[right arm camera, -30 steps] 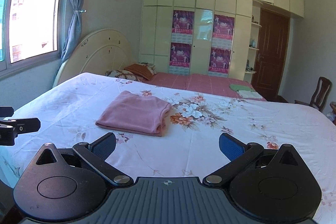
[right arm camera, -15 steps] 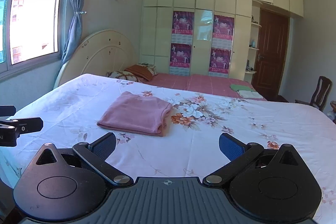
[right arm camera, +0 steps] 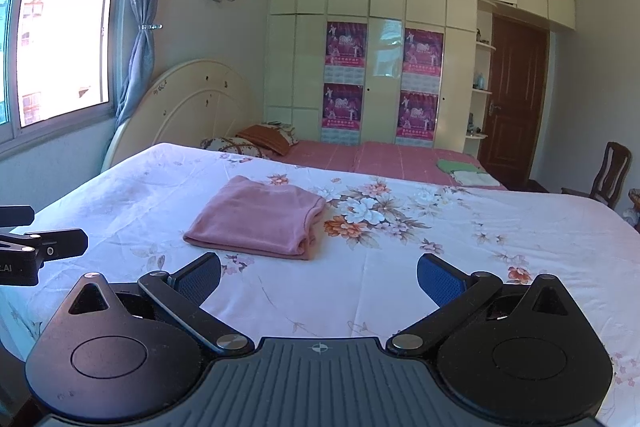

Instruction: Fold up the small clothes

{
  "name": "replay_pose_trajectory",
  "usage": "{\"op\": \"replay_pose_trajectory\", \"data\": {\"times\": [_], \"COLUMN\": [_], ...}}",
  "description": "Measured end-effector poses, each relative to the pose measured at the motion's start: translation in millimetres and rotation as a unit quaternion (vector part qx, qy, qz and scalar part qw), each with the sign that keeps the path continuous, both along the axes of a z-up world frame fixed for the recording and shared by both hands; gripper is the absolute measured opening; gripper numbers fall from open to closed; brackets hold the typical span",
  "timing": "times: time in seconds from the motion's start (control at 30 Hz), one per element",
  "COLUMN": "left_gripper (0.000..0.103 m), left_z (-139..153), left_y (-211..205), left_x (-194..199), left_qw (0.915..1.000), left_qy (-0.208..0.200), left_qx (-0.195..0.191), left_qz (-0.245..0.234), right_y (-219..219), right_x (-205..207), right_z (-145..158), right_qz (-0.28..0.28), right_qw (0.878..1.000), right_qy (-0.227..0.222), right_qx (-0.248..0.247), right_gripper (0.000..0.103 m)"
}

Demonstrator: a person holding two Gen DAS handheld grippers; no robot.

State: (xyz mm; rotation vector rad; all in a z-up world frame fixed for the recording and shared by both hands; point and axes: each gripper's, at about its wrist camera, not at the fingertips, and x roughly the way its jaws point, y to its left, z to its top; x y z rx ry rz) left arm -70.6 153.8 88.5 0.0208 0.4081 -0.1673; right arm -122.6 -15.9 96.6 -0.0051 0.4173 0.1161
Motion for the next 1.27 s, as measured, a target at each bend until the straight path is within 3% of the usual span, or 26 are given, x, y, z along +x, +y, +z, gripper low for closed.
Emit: {"op": "replay_pose_trajectory", "data": {"times": [1.27], "left_gripper": [0.102], "left_z": [-0.7], "left_y": [-7.8], "left_x": [1.3], "left_qw": [0.9997], "left_qy": [0.0], "left_qx": [0.024], "left_qz": [-0.005], "right_y": [-6.7], "right_x": [6.0], "right_z": [-3.6], "right_qz": [0.005], "right_qw": [1.0], "right_qy": [0.003], "right_qx": [0.004], "right_gripper": [0.103]}}
